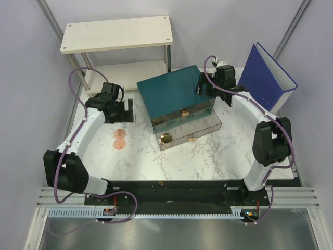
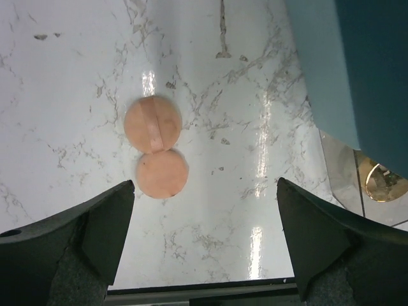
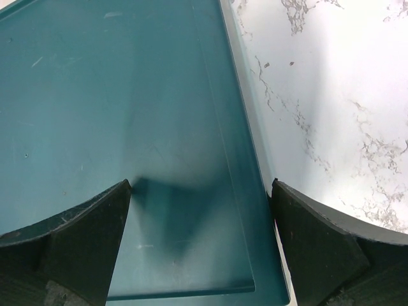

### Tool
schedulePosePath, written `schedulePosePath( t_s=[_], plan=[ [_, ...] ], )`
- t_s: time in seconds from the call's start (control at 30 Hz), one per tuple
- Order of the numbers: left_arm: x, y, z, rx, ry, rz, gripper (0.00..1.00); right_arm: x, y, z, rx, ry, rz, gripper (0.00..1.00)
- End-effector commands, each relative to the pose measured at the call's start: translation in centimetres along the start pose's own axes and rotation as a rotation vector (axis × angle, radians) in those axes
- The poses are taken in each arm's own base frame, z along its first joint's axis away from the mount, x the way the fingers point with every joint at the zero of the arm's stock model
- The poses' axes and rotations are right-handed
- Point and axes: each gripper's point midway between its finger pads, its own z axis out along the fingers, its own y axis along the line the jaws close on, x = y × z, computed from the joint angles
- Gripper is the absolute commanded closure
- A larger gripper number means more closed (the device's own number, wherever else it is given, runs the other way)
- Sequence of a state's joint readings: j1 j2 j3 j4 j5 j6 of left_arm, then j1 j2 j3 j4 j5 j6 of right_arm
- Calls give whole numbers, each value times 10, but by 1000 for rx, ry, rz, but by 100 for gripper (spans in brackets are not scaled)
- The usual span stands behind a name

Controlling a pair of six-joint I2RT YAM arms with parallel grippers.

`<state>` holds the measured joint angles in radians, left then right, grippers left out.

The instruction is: Organize the makeup

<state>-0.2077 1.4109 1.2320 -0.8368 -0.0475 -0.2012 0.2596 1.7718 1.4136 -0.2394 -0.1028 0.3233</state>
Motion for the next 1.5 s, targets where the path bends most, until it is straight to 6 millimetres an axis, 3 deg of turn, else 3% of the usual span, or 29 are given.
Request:
schedulePosePath(
  t_s=[0.0, 0.3, 0.67, 1.2, 1.3, 1.4, 1.43, 1.47],
  plan=[
    [23, 9, 13, -1, 92, -95, 1, 17, 39, -20, -149, 52, 13, 2],
    [43, 40, 38, 20, 195, -263, 1, 39, 48, -31, -166, 88, 27, 2],
    [65, 37, 66, 34, 296, -273, 3, 37, 60, -28, -194, 96, 33, 2],
    [42, 53, 109, -58, 277, -299, 12, 46, 71, -29, -213, 118, 43, 2],
    [40, 53, 113, -58, 277, -299, 21, 46, 70, -28, -207, 119, 46, 2],
    [41, 51, 115, -43, 286, -297, 51, 46, 69, -27, -202, 118, 45, 2],
    [42, 51, 116, -41, 288, -293, 76, 47, 69, -26, -199, 119, 47, 2],
    [42, 51, 116, -38, 290, -290, 88, 47, 69, -25, -199, 121, 47, 2]
  ],
)
